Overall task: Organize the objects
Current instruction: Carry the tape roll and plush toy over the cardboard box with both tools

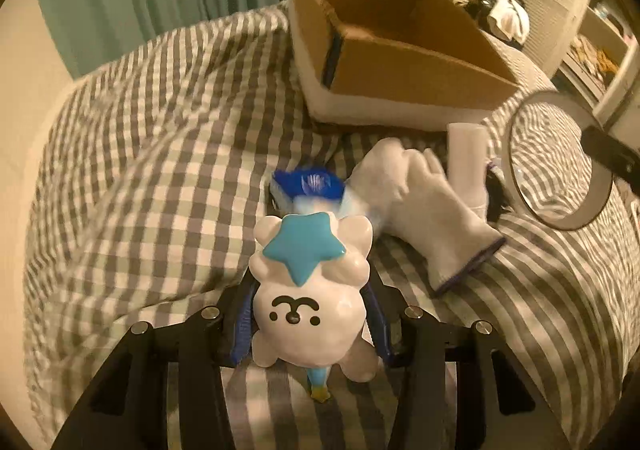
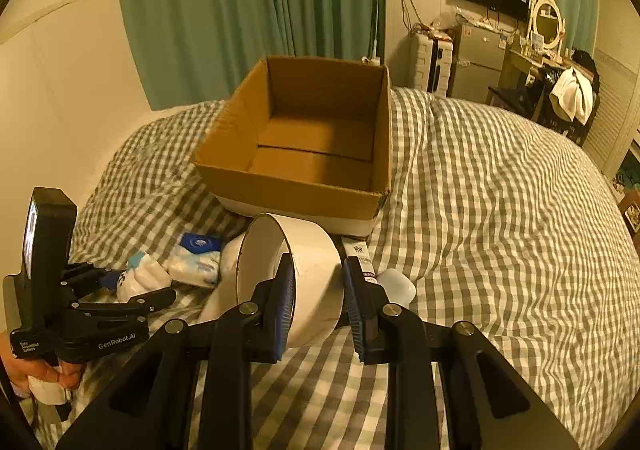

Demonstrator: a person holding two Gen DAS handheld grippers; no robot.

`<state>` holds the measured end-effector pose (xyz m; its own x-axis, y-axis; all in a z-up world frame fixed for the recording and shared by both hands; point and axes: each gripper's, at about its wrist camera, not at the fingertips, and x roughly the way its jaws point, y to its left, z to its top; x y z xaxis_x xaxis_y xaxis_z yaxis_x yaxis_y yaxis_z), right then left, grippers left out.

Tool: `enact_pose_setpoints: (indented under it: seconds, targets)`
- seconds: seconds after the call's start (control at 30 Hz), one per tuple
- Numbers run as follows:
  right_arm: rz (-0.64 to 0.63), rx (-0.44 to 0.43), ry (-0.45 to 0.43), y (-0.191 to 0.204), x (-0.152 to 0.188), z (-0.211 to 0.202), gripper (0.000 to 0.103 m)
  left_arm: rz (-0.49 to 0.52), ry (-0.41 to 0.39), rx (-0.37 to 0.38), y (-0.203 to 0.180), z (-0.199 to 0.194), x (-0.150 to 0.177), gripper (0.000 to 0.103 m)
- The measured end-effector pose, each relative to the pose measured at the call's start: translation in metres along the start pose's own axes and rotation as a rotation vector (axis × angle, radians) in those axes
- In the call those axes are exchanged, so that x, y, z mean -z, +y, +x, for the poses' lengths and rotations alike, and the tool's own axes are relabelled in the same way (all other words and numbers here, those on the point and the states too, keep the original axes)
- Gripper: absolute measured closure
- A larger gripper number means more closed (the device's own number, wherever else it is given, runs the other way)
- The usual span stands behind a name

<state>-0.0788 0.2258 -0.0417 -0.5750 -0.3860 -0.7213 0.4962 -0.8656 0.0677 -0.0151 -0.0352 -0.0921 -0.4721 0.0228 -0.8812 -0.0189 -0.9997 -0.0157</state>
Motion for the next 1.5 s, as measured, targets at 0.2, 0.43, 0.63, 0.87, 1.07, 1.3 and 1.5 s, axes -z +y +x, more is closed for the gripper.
enact_pose_setpoints:
  seconds: [0.2,0.43,0.63,0.87,1.07,1.3,1.5]
  targets:
    - [-0.021,-0.028,-0.062,0.015,-0.007,-0.034,0.079,0.036,-0.111,-0.010,-0.005,-0.050,-0.006,0.055]
    - [-0.056,-0.024,-0.139,0.032,-0.019,-0.073,0.079,0.064,-0.243,0.012,-0.013,-0.111,-0.035,0.055]
    - [-0.099,0.018,-0.184,0.038,-0.046,-0.089,0.079,0.055,-0.297,0.014,-0.005,-0.134,-0.071,0.055]
    - [-0.150,0.034,-0.227,0.050,-0.094,-0.088,0.079,0.035,-0.320,0.018,0.002,-0.133,-0.120,0.055]
    - [-0.179,0.065,-0.244,0.049,-0.139,-0.065,0.079,0.060,-0.327,0.013,-0.002,-0.114,-0.169,0.055]
    - [-0.143,0.087,-0.211,0.019,-0.188,-0.013,0.086,0.083,-0.334,0.004,-0.005,-0.080,-0.231,0.055]
    - [-0.115,0.084,-0.127,-0.007,-0.203,0.058,0.092,0.128,-0.303,0.000,-0.016,-0.020,-0.255,0.055]
